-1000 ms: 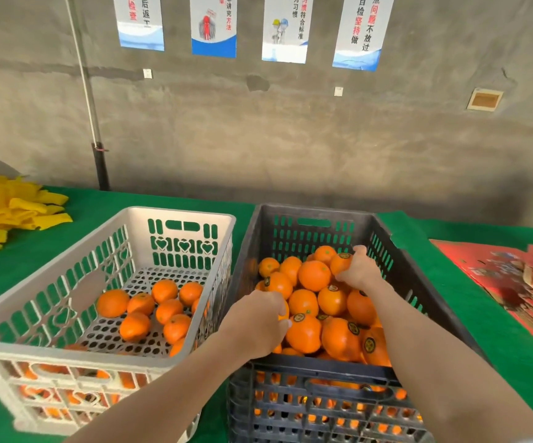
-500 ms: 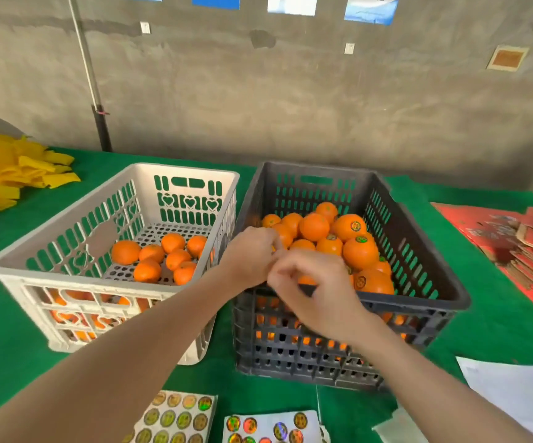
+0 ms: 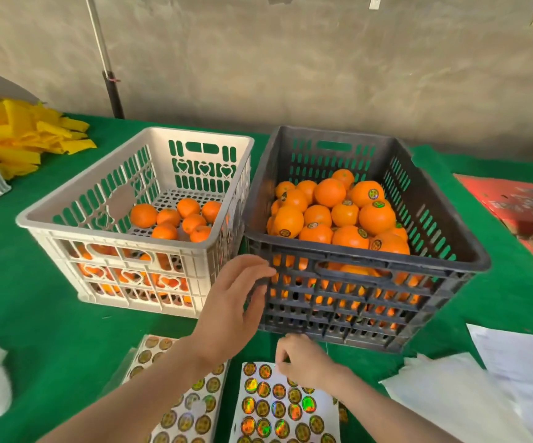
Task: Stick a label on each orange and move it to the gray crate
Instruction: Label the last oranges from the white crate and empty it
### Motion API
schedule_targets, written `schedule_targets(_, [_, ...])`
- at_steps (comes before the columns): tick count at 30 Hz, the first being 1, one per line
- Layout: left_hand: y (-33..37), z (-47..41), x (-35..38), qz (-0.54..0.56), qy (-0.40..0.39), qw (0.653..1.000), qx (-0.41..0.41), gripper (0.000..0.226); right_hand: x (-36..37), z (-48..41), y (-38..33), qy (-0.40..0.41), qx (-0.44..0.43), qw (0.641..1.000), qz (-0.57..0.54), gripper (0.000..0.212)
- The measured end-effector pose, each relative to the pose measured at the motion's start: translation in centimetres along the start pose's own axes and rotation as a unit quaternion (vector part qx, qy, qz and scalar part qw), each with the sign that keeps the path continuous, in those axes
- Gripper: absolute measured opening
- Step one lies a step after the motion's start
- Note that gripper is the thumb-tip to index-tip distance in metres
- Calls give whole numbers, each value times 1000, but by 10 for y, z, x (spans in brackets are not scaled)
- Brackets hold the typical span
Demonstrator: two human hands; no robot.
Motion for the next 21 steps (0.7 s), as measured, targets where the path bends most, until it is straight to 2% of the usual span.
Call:
schedule_targets(2, [-26, 16, 15, 1, -93, 986, -137, 24, -7, 2, -3, 4, -18, 1000, -20, 18])
schedule_targets(3, [-41, 25, 27, -14, -165, 962, -216, 23, -11, 2, -5, 4, -25, 999, -36, 17])
schedule_targets(5, [-69, 46, 49, 0, -301, 882, -363, 16, -20, 4, -8, 14, -37, 997, -68, 13])
schedule_targets(6, [-75, 54, 57, 32, -333, 842, -422, 15, -23, 6, -8, 23, -40, 996, -77, 11])
schedule_targets(8, [-82, 65, 66, 64, -342, 792, -501, 14, -26, 12, -8, 44, -36, 995, -85, 9])
schedule_targets(10, [-83, 72, 71, 87, -336, 766, -541, 11, -26, 18, -7, 85, -35, 993, -79, 8])
schedule_targets(12, [-84, 77, 75, 133, -323, 746, -567, 11, -24, 26, -8, 144, -46, 987, -54, 17])
schedule_targets(15, [-83, 81, 76, 199, -328, 716, -584, 9, -25, 37, -22, 225, -103, 969, -15, 23])
schedule_targets(18, [-77, 83, 79, 230, -358, 697, -577, 9, -28, 44, -36, 257, -169, 951, 17, 25])
schedule_targets(21, [-74, 82, 80, 229, -381, 696, -565, 15, -28, 50, -42, 275, -215, 935, 60, 28])
Point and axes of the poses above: each hand's wrist, its own z-axis away from the middle knuckle, its own x-axis out of the palm, y = z × x, the point moved 6 cm from there along -z, towards the middle knuckle, and after that the axes turned 9 degrees about -x, right-handed, at the moved point
